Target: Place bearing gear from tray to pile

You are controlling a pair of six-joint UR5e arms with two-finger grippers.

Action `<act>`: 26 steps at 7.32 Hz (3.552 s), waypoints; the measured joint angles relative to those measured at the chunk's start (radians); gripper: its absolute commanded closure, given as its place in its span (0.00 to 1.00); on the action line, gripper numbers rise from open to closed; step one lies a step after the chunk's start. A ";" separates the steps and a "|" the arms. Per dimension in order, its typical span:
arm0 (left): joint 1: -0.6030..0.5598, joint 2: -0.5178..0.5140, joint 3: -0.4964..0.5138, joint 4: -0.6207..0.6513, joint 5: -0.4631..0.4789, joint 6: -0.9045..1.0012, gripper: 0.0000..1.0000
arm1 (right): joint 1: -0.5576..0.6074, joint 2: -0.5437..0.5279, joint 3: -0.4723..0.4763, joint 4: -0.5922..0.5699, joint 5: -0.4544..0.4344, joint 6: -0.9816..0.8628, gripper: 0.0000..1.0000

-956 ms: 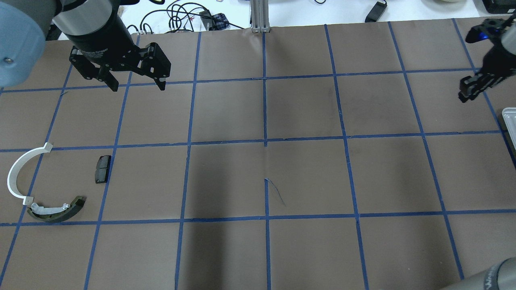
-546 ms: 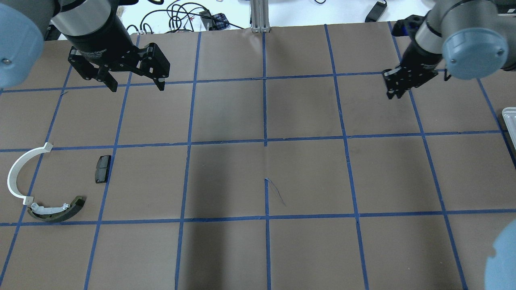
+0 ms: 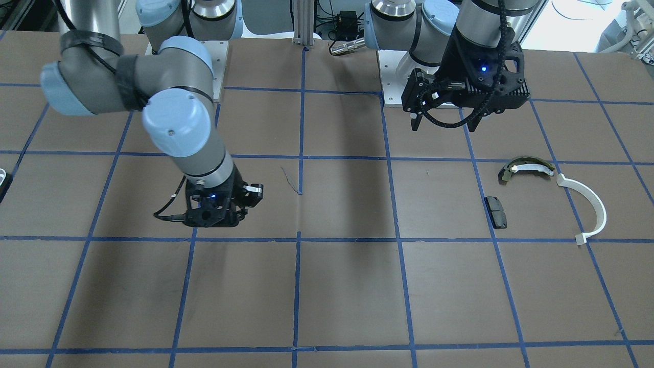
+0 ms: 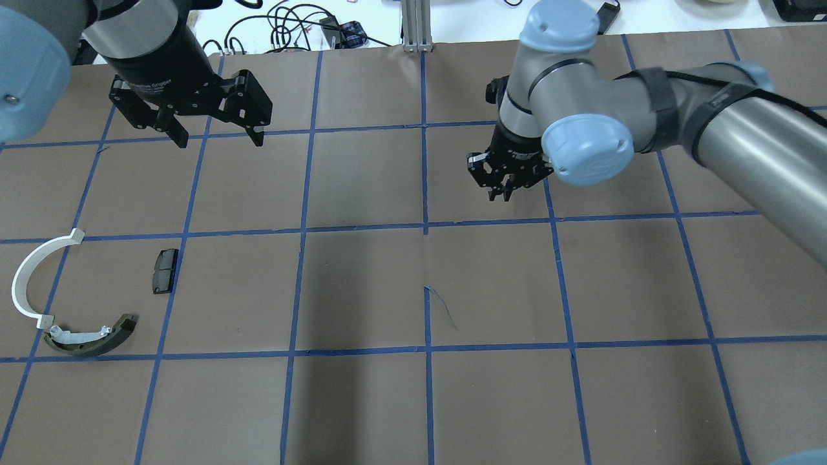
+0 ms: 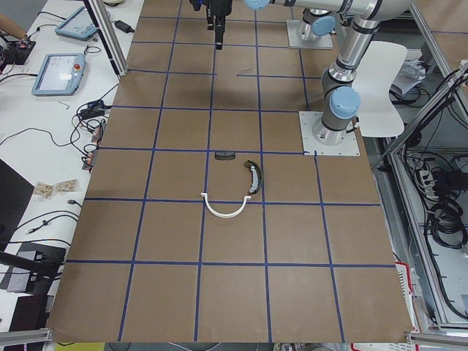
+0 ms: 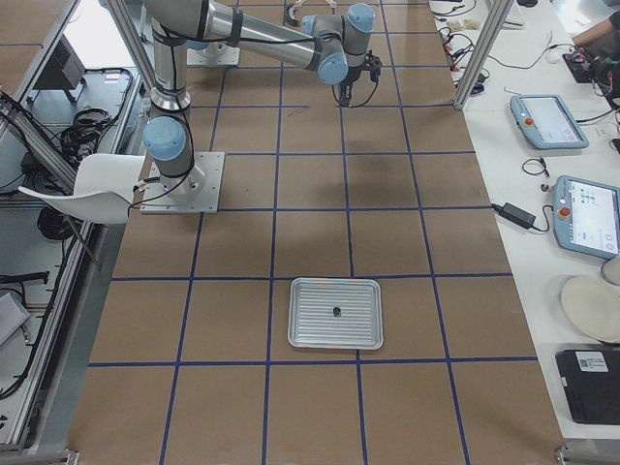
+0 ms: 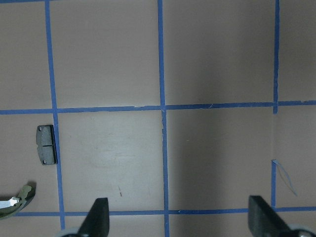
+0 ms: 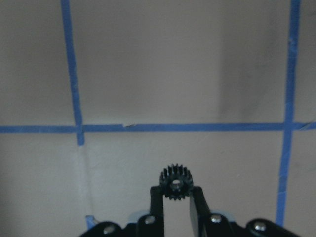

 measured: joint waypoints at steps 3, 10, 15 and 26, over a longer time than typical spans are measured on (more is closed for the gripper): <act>0.000 0.000 0.000 0.000 0.000 0.000 0.00 | 0.161 0.064 0.110 -0.231 0.016 0.199 1.00; 0.000 0.000 -0.001 0.000 -0.001 0.000 0.00 | 0.243 0.094 0.118 -0.275 0.017 0.225 0.00; -0.004 -0.058 -0.030 0.044 -0.008 -0.033 0.00 | -0.074 0.005 0.065 -0.191 -0.029 -0.048 0.00; -0.308 -0.414 -0.364 0.715 -0.005 -0.347 0.00 | -0.985 0.001 0.041 -0.101 -0.066 -1.173 0.00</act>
